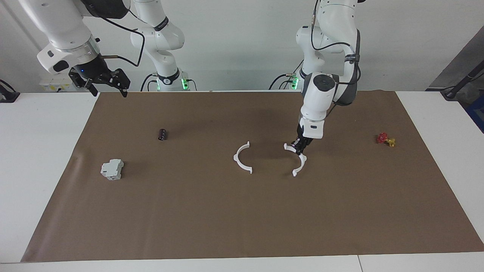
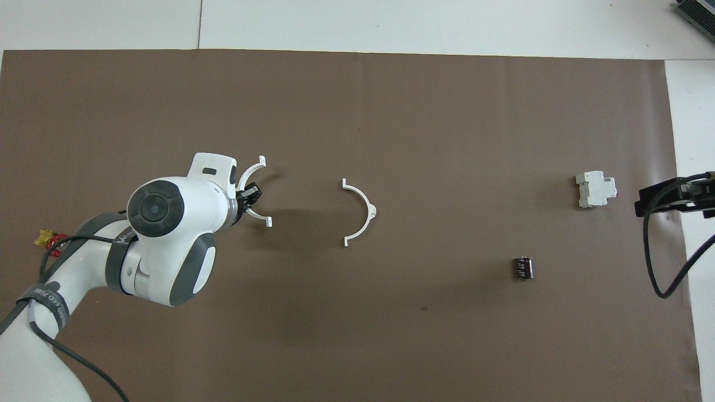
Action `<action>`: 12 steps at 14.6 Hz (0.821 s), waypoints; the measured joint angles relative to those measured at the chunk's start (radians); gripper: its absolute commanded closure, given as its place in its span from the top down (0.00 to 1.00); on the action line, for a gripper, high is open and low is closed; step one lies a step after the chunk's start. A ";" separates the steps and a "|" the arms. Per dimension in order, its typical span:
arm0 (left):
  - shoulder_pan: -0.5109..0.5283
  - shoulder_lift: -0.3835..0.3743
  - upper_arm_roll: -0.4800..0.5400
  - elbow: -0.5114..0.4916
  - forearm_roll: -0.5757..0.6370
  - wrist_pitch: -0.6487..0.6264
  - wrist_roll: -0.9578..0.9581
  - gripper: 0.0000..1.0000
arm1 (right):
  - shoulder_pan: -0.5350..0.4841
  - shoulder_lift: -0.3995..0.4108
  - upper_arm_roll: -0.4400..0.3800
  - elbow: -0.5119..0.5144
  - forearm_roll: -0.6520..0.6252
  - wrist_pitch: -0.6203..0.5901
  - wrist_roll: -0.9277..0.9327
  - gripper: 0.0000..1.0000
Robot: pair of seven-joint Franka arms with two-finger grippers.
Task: Assemble drain pipe with both arms
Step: 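Carry the clamp half toward the centered half with the left gripper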
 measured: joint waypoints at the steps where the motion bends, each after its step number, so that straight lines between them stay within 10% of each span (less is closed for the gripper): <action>1: -0.032 0.000 0.000 0.009 0.000 -0.001 -0.044 0.00 | 0.000 0.000 0.000 0.000 0.000 0.000 0.000 1.00; 12: -0.168 0.165 0.007 0.161 0.056 -0.037 -0.267 0.00 | 0.000 0.000 0.000 0.000 0.000 0.000 0.000 1.00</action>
